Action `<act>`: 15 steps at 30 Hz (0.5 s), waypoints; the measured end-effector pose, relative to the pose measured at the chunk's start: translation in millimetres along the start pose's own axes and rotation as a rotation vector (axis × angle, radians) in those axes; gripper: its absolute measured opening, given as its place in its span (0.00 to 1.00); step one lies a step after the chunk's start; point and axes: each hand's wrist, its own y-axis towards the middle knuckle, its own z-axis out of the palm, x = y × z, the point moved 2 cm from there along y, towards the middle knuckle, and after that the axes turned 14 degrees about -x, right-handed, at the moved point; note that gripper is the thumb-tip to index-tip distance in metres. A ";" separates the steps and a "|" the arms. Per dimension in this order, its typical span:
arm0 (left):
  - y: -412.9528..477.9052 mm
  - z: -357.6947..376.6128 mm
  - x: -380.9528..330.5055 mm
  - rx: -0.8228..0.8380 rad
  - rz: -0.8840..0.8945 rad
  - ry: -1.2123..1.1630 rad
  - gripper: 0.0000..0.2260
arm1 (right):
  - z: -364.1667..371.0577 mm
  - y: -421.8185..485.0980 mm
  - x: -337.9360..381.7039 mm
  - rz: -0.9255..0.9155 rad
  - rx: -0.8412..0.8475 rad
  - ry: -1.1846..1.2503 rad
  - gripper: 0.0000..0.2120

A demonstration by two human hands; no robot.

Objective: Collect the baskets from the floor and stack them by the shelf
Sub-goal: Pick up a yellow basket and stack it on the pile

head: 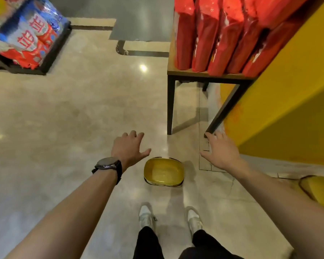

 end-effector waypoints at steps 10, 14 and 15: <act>13.5 49.8 56.6 0.087 0.194 0.003 0.31 | 44.5 -29.5 35.6 0.181 0.076 -0.057 0.35; 8.1 82.3 62.1 0.109 0.184 -0.007 0.32 | 74.5 -37.1 45.2 0.208 0.132 -0.017 0.37; 7.7 91.3 62.1 0.108 0.170 -0.012 0.33 | 83.3 -35.7 49.4 0.196 0.134 -0.015 0.37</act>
